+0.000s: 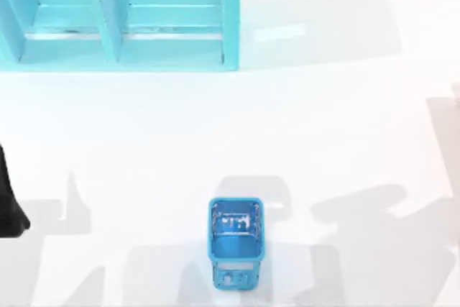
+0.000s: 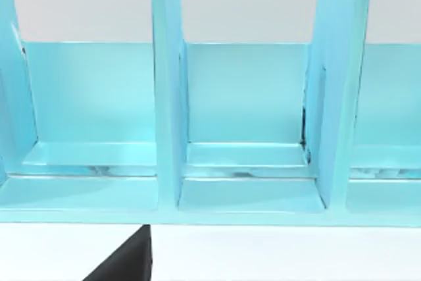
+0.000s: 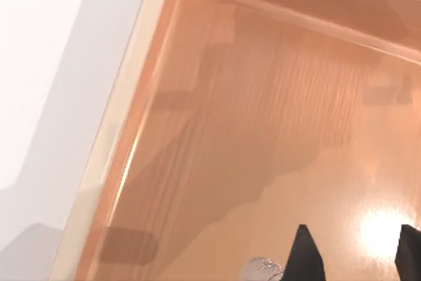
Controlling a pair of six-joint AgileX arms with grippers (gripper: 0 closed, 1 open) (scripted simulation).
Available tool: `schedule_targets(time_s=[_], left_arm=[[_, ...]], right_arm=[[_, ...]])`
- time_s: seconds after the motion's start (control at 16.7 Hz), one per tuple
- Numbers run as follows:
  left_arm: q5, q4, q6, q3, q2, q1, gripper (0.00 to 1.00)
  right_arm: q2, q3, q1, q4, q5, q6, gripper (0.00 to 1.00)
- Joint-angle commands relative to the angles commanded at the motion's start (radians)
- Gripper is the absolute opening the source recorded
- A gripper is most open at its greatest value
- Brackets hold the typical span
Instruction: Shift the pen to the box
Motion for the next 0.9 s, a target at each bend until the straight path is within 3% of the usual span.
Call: schedule_targets(time_s=[0.06,0.84,0.9], left_arm=[[0.0,0.0,0.0,0.0,0.0,0.0,1.0],[0.0,0.0,0.0,0.0,0.0,0.0,1.0],[0.0,0.0,0.0,0.0,0.0,0.0,1.0]], right_arm=[[0.0,0.0,0.0,0.0,0.0,0.0,0.0],[0.0,0.0,0.0,0.0,0.0,0.0,0.98],[0.0,0.0,0.0,0.0,0.0,0.0,1.0]])
